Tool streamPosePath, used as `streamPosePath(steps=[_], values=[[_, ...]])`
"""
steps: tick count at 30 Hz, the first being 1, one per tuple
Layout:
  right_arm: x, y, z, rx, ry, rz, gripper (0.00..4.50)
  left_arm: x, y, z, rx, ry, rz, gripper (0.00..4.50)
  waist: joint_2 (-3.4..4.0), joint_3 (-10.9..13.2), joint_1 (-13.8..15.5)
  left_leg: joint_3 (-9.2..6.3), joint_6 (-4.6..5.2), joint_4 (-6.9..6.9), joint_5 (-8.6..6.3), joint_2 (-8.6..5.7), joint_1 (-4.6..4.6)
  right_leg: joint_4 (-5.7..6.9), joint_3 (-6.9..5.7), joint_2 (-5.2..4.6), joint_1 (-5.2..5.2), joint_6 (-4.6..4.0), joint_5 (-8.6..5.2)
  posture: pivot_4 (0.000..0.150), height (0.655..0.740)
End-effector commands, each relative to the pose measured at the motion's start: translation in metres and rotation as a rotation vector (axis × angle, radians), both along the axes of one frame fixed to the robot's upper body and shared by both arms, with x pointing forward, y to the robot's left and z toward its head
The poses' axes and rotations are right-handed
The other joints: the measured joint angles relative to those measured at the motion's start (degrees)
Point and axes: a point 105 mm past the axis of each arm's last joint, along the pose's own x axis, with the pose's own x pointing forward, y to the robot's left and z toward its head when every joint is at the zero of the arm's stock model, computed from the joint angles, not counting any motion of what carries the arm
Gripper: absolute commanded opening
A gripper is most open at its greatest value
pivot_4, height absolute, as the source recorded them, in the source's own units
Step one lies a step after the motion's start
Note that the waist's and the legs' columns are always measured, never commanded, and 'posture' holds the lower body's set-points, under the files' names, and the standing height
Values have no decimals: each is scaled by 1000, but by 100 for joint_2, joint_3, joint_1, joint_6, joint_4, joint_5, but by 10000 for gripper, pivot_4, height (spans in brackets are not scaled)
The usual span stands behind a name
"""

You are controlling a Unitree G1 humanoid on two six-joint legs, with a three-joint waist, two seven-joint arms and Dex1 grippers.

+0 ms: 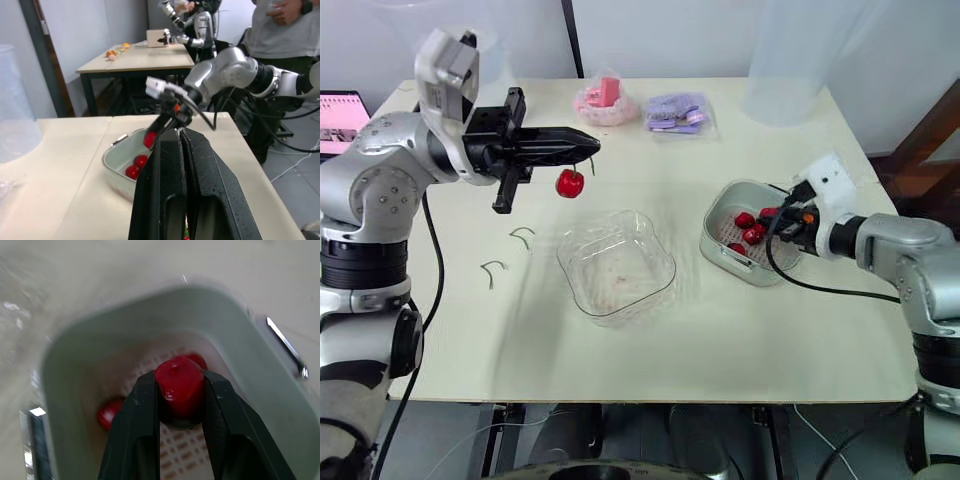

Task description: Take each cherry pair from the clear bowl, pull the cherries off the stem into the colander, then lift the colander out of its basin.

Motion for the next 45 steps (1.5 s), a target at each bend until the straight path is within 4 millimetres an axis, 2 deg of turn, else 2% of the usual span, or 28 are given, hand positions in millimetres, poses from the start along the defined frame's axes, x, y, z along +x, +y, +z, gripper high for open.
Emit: streamPosePath(steps=[1, 2, 5, 8, 9, 11, 12, 15, 20, 22, 30, 45], values=[[0, -4, 12, -27, -58, 15, 24845, -4, 2, 11, -7, -61, -2, 0, 0, 0, 9, -1, 0, 0, 0, 0, 0, 1, -1, 1, 0, 0, 0, 1500, 7367], [-2, -4, 13, -27, -60, 25, 28758, -4, 2, 11, -6, -62, -2, 0, 0, 0, 16, -2, 0, 0, 0, 0, 1, 2, -1, 1, 0, 0, 0, 1500, 7367], [-3, 0, 21, -15, -80, 53, 44676, -4, 2, 11, -3, -62, -2, 0, 0, 0, 21, -1, 0, 0, 0, 0, -1, 0, -1, -1, 1, 0, 0, 1500, 7367], [-6, 11, 34, -8, -112, 113, 44676, -5, 2, 11, -3, -60, -5, 0, 0, 0, 23, -1, 0, 0, 0, 0, -1, -1, -1, -1, 2, 0, 0, 1500, 7367], [-7, 21, 41, 6, -126, 152, 44676, -5, 1, 12, -5, -59, -9, 0, 0, 0, 24, -2, 0, 0, 0, 0, -1, -1, -2, 0, 2, 0, 0, 1500, 7367], [-11, 46, 54, 55, -147, 247, 44676, -6, 1, 14, -11, -54, -17, 0, 1, 1, -5, -2, 0, 1, 0, 0, 0, 1, -2, 0, 2, 0, 0, 1500, 7367], [-16, 72, 63, 111, -159, 350, 44676, -8, 0, 14, -10, -53, -26, 0, 1, 1, -27, -2, 0, 1, 0, 0, 2, 2, 0, 0, 2, 0, 0, 1500, 7367], [-26, 115, 79, 200, -164, 517, 44676, -9, 0, 15, -8, -49, -37, 0, 1, 0, -21, -8, 0, -3, 0, 6, 9, 7, -1, 10, 3, -3, 2, 1500, 7367], [-28, 171, 83, 320, -130, 657, 44676, -11, -1, 19, -21, -43, -47, 0, 1, 0, 46, -10, -1, 2, 1, 3, -3, 2, -9, 1, 3, -3, 1, 1500, 7367], [-32, 187, 83, 347, -121, 707, 44676, -11, -1, 20, -23, -44, -46, 0, 1, 0, 71, -9, -2, 5, 1, 1, -8, -2, -9, -2, 3, -3, 2, 1500, 7367], [-30, 213, 94, 455, -109, 744, 44676, -11, 0, 20, -27, -44, -39, 0, 1, 0, 110, -10, -2, 2, 1, 3, -3, 7, -10, 1, -1, -3, 2, 1500, 7367], [-32, 236, 97, 548, -74, 772, 44676, -11, -1, 18, -28, -43, -34, 0, 3, 1, 137, -10, -1, 1, 1, 3, -5, 9, -10, 2, -6, -4, 2, 1500, 7367]])
